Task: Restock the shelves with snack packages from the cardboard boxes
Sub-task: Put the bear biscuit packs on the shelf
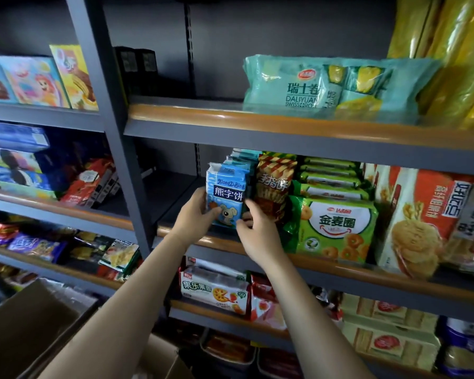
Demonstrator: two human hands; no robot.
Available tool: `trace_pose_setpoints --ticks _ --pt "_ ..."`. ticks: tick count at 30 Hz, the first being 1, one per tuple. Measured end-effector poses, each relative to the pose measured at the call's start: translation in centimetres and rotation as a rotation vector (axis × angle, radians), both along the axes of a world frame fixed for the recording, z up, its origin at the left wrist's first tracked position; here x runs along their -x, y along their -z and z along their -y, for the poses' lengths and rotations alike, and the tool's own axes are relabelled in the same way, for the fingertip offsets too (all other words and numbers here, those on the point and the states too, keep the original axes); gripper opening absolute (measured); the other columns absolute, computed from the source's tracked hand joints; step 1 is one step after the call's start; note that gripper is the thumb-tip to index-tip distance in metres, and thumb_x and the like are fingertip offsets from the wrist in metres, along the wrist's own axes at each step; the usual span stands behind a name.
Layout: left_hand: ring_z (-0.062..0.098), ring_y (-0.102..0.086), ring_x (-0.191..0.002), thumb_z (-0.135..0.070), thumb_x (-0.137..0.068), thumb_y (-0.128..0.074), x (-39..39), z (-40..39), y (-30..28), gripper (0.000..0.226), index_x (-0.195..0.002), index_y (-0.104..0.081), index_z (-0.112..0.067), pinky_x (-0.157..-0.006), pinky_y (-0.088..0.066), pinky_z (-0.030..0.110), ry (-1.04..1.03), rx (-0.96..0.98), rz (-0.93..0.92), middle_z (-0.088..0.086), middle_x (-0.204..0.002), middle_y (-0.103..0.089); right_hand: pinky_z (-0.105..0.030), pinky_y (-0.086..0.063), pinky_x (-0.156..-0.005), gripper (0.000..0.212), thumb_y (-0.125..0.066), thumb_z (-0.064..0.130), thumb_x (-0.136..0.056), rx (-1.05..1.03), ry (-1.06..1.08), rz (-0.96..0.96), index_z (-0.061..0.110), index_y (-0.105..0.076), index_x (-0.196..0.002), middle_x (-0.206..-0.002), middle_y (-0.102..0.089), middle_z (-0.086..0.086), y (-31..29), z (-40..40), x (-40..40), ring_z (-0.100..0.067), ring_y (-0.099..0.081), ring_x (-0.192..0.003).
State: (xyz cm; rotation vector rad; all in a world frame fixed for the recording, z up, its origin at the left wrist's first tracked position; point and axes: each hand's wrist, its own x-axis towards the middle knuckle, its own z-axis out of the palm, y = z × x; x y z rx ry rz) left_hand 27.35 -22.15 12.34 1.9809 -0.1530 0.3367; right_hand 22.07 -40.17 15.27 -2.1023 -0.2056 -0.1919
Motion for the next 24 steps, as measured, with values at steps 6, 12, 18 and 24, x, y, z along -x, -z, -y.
trace_pose_setpoints --ticks 6,12,18,24 --pt "0.020 -0.070 -0.101 -0.025 -0.087 -0.072 1.7 0.5 -1.7 0.046 -0.128 -0.053 -0.020 -0.091 -0.055 0.044 -0.076 -0.170 -0.107 0.000 -0.110 -0.073 -0.030 -0.044 -0.060 0.050 -0.052 0.027 -0.100 0.051 -0.043 -0.081 0.023 -0.041 -0.149 -0.086 -0.066 0.007 0.7 -0.1 -1.1 -0.014 -0.061 -0.068" --pt "0.025 -0.065 -0.102 -0.030 -0.094 -0.067 2.4 0.7 -1.0 0.046 -0.134 -0.047 -0.018 -0.086 -0.051 0.040 -0.145 -0.305 -0.149 0.003 -0.115 -0.069 -0.041 -0.052 -0.090 0.049 -0.054 0.027 -0.100 0.089 -0.010 -0.022 0.024 -0.042 -0.147 -0.120 -0.061 0.004 1.9 -0.1 -0.4 -0.017 -0.063 -0.101" --pt "0.003 -0.063 -0.086 -0.021 -0.091 -0.069 5.9 -0.3 -0.4 0.013 -0.105 -0.069 -0.021 -0.077 -0.051 0.022 -0.389 -0.101 0.133 -0.014 -0.092 -0.066 -0.028 -0.053 -0.067 0.004 -0.063 0.014 -0.096 -0.175 -0.091 0.347 0.012 -0.067 -0.097 -0.083 -0.066 0.002 2.5 -1.5 1.4 -0.012 -0.062 -0.076" --pt "0.008 -0.063 -0.084 -0.020 -0.096 -0.066 12.2 -5.3 6.7 0.007 -0.093 -0.071 -0.023 -0.072 -0.048 0.024 -0.543 -0.090 -0.067 -0.009 -0.088 -0.068 -0.038 -0.056 -0.068 0.008 -0.061 0.018 -0.098 -0.285 -0.420 0.056 0.017 -0.066 -0.092 -0.071 -0.066 0.003 6.0 -5.6 2.3 -0.017 -0.065 -0.070"
